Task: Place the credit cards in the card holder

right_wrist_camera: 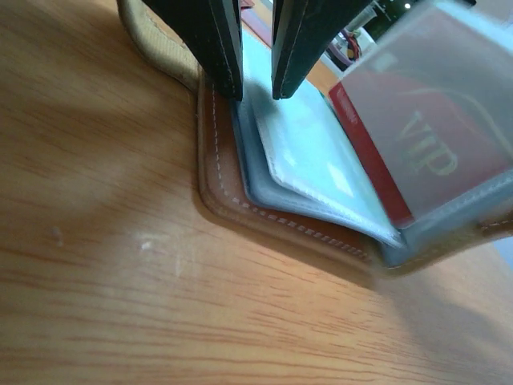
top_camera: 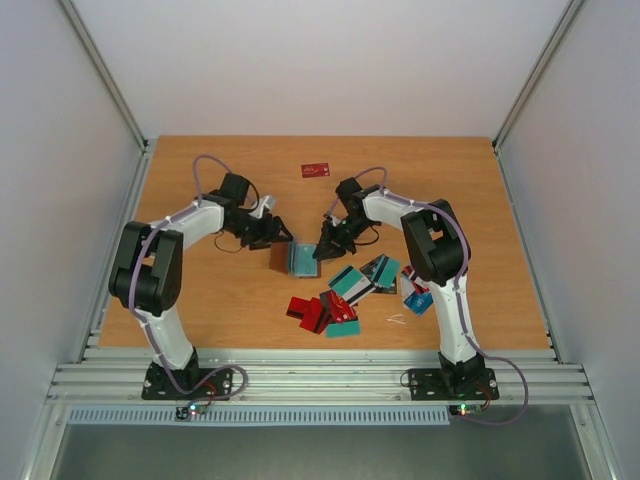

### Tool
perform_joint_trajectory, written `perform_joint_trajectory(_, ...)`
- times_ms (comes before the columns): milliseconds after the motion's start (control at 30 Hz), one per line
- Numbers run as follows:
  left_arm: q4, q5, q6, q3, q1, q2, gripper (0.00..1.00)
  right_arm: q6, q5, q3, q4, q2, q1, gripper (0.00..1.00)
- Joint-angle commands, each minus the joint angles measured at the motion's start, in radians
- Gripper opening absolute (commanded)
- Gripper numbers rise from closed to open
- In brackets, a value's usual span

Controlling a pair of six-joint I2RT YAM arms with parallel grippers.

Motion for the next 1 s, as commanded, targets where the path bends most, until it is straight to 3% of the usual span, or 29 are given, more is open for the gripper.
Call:
perform_joint_trajectory(0, 0.026, 0.065, -0.049, 0.003, -0.058, -0.049, 0.61, -0.002, 0.105, -0.003, 0.001, 0.062, 0.008, 0.13)
perform_joint_trajectory(500, 0.022, 0.071, -0.079, 0.053, -0.131, -0.011, 0.58, 0.022, 0.121, 0.003, 0.001, 0.022, 0.007, 0.13)
perform_joint_trajectory(733, -0.039, 0.0, -0.118, 0.091, -0.176, 0.011, 0.54, 0.026, 0.13, 0.047, -0.036, -0.004, 0.005, 0.13)
perform_joint_trajectory(967, 0.017, 0.008, -0.163, 0.081, -0.183, 0.084, 0.47, 0.039, 0.159, 0.051, -0.056, -0.076, -0.018, 0.14)
